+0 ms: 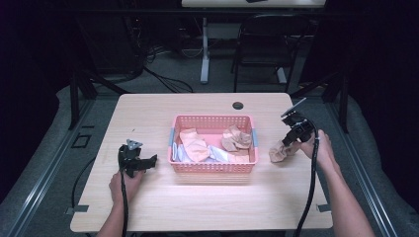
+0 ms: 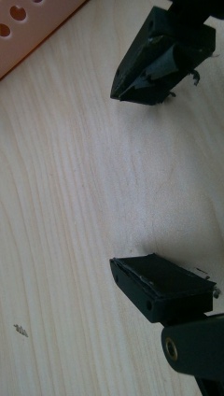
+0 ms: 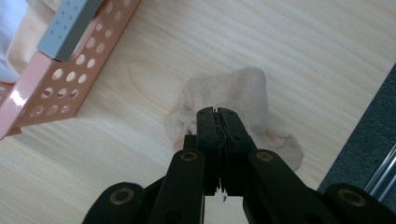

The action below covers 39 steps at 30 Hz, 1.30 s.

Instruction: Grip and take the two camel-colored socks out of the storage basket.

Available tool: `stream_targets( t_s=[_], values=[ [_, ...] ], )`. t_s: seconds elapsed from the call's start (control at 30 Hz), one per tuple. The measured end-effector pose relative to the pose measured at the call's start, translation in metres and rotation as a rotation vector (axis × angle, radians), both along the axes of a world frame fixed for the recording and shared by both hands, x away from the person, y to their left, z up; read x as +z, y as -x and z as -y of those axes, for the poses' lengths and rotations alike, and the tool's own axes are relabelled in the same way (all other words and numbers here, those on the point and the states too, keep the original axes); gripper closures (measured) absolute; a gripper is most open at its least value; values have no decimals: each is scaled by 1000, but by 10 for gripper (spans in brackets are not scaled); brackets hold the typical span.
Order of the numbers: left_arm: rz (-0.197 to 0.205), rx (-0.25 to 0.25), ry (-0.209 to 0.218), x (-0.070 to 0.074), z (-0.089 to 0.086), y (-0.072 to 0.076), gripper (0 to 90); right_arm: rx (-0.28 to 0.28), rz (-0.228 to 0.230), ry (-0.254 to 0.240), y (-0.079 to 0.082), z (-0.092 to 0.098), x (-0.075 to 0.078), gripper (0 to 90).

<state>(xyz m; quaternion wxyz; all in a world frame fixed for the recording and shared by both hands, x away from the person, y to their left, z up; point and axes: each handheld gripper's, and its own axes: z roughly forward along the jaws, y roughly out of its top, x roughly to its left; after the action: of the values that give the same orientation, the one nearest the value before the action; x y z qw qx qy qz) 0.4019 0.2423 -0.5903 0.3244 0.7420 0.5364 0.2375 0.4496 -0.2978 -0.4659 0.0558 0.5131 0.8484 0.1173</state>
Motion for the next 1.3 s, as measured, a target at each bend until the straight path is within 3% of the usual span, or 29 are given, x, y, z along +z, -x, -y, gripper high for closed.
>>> stream_targets(
  t_s=[0.03,0.2,0.33,0.57,0.63,0.67,0.7,0.73,0.97,1.2,1.3],
  values=[
    [0,0,0,0,0,0,156,-17,15,-18,1,-1,-4,878],
    [0,0,0,0,0,0,156,-10,-16,-19,3,-3,-18,869],
    [0,0,0,0,0,0,156,-11,-24,-38,2,-2,-19,813],
    [0,0,0,0,0,0,156,0,4,-47,5,0,-12,536],
    [0,0,0,0,0,0,156,-11,26,-60,7,0,-10,416],
    [0,0,0,0,0,0,156,-3,16,-55,7,1,-8,361],
    [0,0,0,0,0,0,156,-3,16,-55,7,1,-8,361],
    [0,0,0,0,0,0,156,-2,32,-70,8,2,-6,252],
    [0,0,0,0,0,0,156,36,69,-131,11,-1,3,37],
    [0,0,0,0,0,0,156,80,124,-187,13,-17,19,0],
    [0,1,0,0,0,0,156,113,136,-186,13,-24,26,0]
  ],
)
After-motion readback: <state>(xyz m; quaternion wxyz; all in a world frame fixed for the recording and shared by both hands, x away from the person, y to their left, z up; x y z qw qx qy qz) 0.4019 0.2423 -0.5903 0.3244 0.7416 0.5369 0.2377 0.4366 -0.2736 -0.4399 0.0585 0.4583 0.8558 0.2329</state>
